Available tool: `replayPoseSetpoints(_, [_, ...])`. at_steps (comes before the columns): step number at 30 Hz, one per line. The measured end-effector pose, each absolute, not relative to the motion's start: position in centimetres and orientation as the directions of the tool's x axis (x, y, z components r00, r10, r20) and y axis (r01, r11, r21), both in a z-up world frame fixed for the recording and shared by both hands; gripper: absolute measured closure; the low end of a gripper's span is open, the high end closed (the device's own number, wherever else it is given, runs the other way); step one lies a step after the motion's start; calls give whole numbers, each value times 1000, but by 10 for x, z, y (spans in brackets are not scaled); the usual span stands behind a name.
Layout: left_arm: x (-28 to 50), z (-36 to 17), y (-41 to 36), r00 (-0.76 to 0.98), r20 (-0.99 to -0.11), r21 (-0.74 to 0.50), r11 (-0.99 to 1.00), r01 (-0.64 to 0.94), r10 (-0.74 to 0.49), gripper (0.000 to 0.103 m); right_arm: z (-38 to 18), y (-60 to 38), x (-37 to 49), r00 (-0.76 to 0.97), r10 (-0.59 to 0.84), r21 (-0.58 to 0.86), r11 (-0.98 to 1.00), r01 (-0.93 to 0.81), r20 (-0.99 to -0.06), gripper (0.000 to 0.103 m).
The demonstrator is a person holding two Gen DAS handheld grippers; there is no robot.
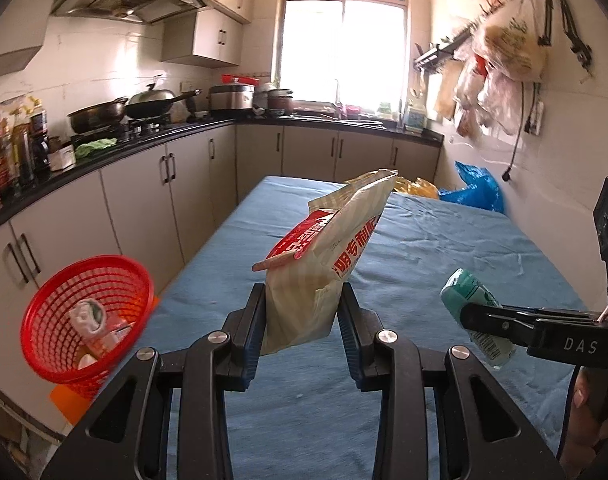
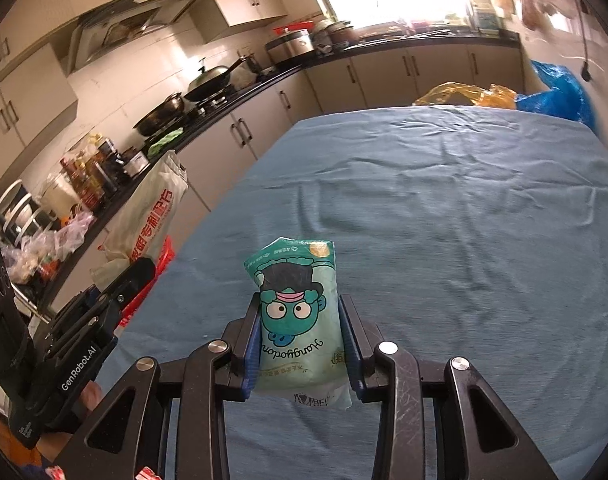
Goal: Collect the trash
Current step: 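Carry the snack bag with the left gripper while the right carries the tissue pack toward the basket, then lower both items into the red basket and open both grippers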
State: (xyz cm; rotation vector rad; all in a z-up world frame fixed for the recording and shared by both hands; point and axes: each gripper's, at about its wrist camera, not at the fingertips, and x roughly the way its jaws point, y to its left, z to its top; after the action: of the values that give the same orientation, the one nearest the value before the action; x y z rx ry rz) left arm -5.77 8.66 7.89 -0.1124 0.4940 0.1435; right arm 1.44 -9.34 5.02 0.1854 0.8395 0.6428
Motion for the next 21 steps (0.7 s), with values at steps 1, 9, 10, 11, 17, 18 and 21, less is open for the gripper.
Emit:
replayPoseSetpoints(1, [-61,79,92,871,-477,-79,982,-172,115,69,51,-89,14,488,600,396,794,-461,-635,65])
replayPoseSetpoints(9, [-83,83,133,875,-457,-124,963,-241,160,69,61,-47,14,452,622,385,768,-512,-639,65])
replayPoseSetpoints(10, [-87,84,140,874,-456,-132,959,-252,167,69,62,-41,14,447,626,384,764,-519,-640,65])
replayPoseSetpoints(11, [-89,84,147,873,-456,-137,955,-262,174,69,63,-35,15,441,629,384,759,-526,-640,65])
replayPoseSetpoints(17, [-110,83,187,861,-458,-159,932,-325,222,69,68,1,18,389,658,399,723,-563,-645,65])
replayPoseSetpoints(18, [-112,83,193,858,-459,-161,929,-334,229,69,70,8,19,379,663,401,717,-571,-645,64])
replayPoseSetpoints(21, [-121,81,215,844,-467,-164,912,-377,264,69,75,29,19,361,671,394,700,-595,-647,64])
